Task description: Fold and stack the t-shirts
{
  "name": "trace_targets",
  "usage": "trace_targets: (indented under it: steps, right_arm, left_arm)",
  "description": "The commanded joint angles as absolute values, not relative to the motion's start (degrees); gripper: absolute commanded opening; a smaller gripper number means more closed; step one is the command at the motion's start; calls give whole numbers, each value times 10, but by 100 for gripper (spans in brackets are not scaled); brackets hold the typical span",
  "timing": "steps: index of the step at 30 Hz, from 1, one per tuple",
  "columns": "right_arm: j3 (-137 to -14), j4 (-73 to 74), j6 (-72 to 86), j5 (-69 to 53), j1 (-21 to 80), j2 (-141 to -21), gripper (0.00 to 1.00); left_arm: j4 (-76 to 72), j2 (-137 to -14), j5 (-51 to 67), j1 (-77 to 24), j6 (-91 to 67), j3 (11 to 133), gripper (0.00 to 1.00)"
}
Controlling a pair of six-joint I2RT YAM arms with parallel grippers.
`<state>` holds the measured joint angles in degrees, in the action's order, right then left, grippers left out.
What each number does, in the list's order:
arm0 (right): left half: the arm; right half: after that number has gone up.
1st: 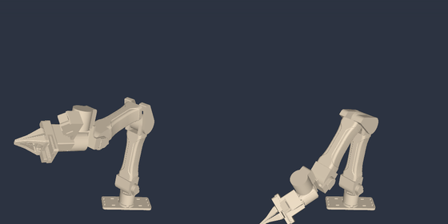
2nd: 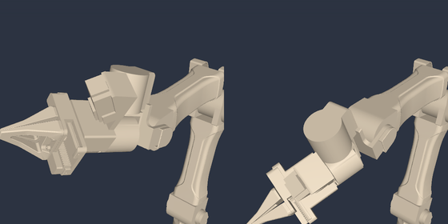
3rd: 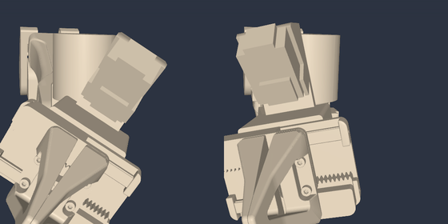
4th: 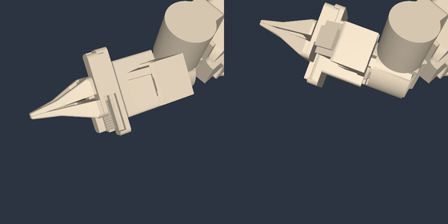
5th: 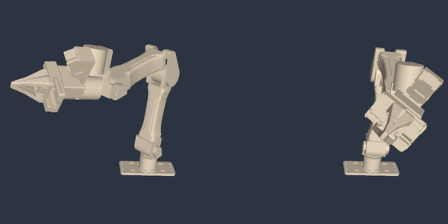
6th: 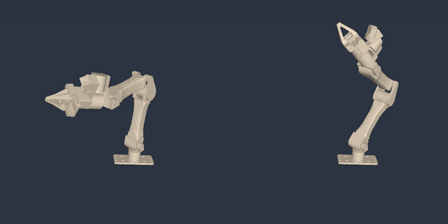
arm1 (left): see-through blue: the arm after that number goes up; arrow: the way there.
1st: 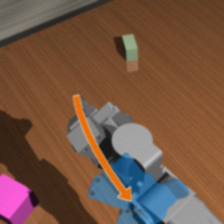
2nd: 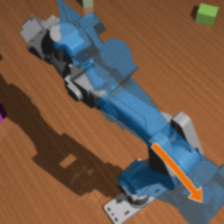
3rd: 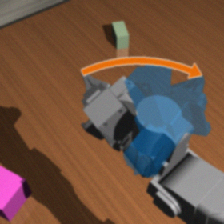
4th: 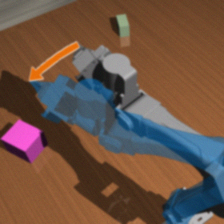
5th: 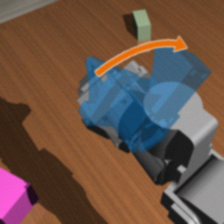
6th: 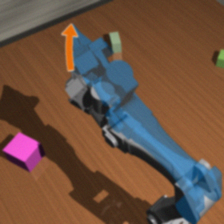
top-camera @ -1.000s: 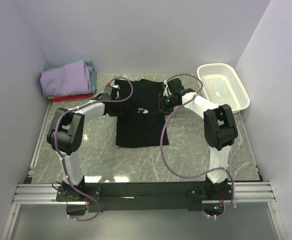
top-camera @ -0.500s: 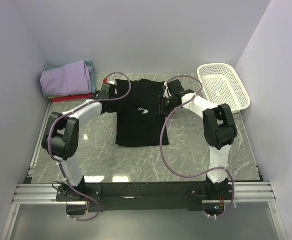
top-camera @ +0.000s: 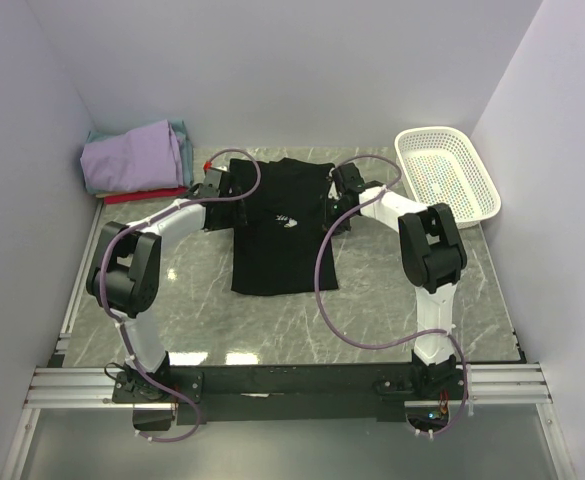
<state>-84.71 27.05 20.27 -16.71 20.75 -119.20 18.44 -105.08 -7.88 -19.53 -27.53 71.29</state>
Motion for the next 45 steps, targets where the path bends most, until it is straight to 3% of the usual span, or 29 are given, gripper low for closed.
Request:
trace_targets:
  steps: [1,3,5,26,29,32,45]
  right_arm:
    - [-853,277,203,-121,208,-1202,13]
    - [-851,279,204,-108,208,-1200,3]
    - [-851,280,207,-92,206,-1201,0]
    - [-816,265,213,4,200,-1125,0]
    - [-812,246,209,-37,200,-1121,32]
    - [-823,236,210,-58,200,-1128,41]
    - [-888,236,201,-135,200,-1194,43]
  left_arm:
    - [185,-1034,-96,-196,-271,716,71]
    - [185,-1034,-95,-196,-269,716,71]
    - [190,-1035,-98,-196,-268,719,70]
    - [189,-1008,-85,-200,-265,710,69]
    - [179,-1002,-70,-201,-265,707,69]
    - [174,-1001,-50,-202,-267,708,69]
    - [173,-1009,-40,-202,-267,709,70]
